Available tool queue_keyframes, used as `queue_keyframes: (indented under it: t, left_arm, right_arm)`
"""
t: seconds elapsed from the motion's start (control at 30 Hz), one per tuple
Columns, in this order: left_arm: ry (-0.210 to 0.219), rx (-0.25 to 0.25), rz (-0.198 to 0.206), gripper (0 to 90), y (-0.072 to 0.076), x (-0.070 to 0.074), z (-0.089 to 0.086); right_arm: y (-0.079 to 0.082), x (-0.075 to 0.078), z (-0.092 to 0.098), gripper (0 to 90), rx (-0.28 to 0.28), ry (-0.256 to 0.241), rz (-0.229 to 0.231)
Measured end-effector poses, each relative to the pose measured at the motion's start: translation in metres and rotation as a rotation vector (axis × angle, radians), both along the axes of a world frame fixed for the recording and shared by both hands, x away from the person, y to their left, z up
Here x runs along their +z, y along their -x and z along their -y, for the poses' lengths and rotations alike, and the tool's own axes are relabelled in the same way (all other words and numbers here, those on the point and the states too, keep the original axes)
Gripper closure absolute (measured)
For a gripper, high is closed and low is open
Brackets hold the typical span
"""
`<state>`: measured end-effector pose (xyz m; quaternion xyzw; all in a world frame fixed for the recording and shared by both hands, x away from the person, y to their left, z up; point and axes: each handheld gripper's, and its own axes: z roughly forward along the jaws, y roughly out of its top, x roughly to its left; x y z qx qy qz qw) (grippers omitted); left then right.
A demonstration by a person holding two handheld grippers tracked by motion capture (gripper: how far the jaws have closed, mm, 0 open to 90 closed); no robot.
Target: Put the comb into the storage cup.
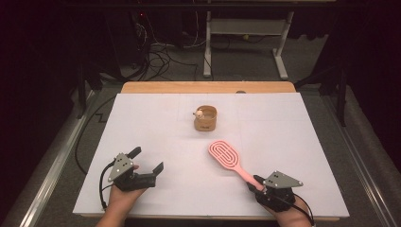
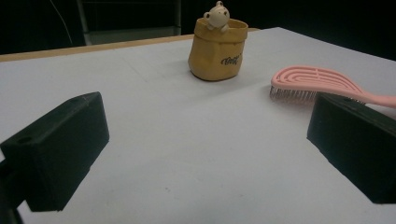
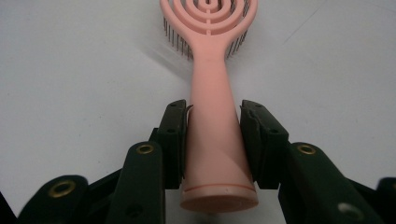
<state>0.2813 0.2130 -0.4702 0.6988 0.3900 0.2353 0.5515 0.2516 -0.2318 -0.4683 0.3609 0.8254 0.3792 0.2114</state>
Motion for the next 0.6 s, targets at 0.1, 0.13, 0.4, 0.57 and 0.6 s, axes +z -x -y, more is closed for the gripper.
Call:
queue_keyframes:
  t: [0.1, 0.13, 0.4, 0.57, 0.6]
  left_arm:
    - [-0.001, -0.003, 0.001, 0.0, -0.0002, 0.0000, 0.0003]
    - [-0.002, -0.003, 0.001, 0.0, -0.0003, 0.0000, 0.0003]
    - [-0.008, -0.006, -0.005, 0.0, 0.0000, -0.0003, 0.0011]
    - [-0.010, -0.007, -0.005, 0.0, -0.0001, -0.0001, 0.0012]
    - [-0.012, -0.007, -0.007, 0.0, -0.0003, -0.0002, 0.0013]
  right_arm:
    - [-0.0001, -0.0003, 0.0005, 61.7, 0.001, -0.005, 0.002]
    - [0.0001, -0.0001, 0.0004, 58.6, 0.001, -0.009, 0.005]
    - [-0.0006, 0.0019, 0.0025, 44.0, -0.008, -0.063, 0.003]
    - [-0.0006, 0.0048, 0.0027, 33.9, -0.016, -0.089, 0.013]
    - [-0.0007, 0.0056, 0.0033, 31.9, -0.020, -0.098, 0.016]
